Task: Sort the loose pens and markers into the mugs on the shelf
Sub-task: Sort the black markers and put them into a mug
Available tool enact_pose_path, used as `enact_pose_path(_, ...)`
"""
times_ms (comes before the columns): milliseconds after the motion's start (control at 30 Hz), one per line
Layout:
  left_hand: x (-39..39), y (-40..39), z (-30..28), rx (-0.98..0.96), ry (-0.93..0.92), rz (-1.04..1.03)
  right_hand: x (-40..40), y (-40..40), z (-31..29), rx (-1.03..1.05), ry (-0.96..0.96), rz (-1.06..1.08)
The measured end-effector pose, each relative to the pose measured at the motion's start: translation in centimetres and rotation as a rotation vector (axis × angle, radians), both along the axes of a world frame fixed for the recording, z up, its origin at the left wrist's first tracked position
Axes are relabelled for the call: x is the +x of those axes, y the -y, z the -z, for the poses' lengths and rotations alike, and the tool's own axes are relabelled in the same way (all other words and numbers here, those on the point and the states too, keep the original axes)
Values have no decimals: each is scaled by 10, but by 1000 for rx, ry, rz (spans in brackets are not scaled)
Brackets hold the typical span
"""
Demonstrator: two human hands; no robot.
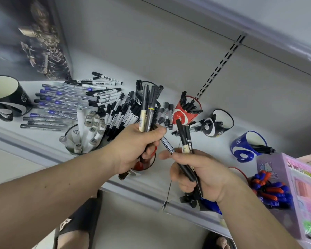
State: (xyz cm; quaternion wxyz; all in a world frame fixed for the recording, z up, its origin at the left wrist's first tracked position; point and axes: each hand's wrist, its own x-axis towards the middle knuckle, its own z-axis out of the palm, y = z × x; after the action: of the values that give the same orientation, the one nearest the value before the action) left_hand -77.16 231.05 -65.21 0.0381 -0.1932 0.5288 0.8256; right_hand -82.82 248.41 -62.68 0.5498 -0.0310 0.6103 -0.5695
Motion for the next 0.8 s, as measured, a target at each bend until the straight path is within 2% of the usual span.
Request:
enact_pose_path(67,1,1,-2,-32,-27,57,3,-1,5,-10,-12,-55)
enact_pose_path(133,3,1,-1,-75,-42,119,5,0,7,-37,-31,-20)
enact_pose_path(300,9,0,3,-173,-17,162,-10,0,1,-58,50,413)
enact_pose_path(433,7,4,5,-109,-26,143,-20,0,-5,-89,23,496)
enact_pose_path(533,6,6,4,13,-35,132,-33,-3,-10,-129,44,565)
enact_pose_path(633,7,8,1,89,-22,159,-45,-7,-16,-47,11,475)
enact_pose_path(800,6,10,2,67,-10,313,-43,-5,-20,74,1,56)
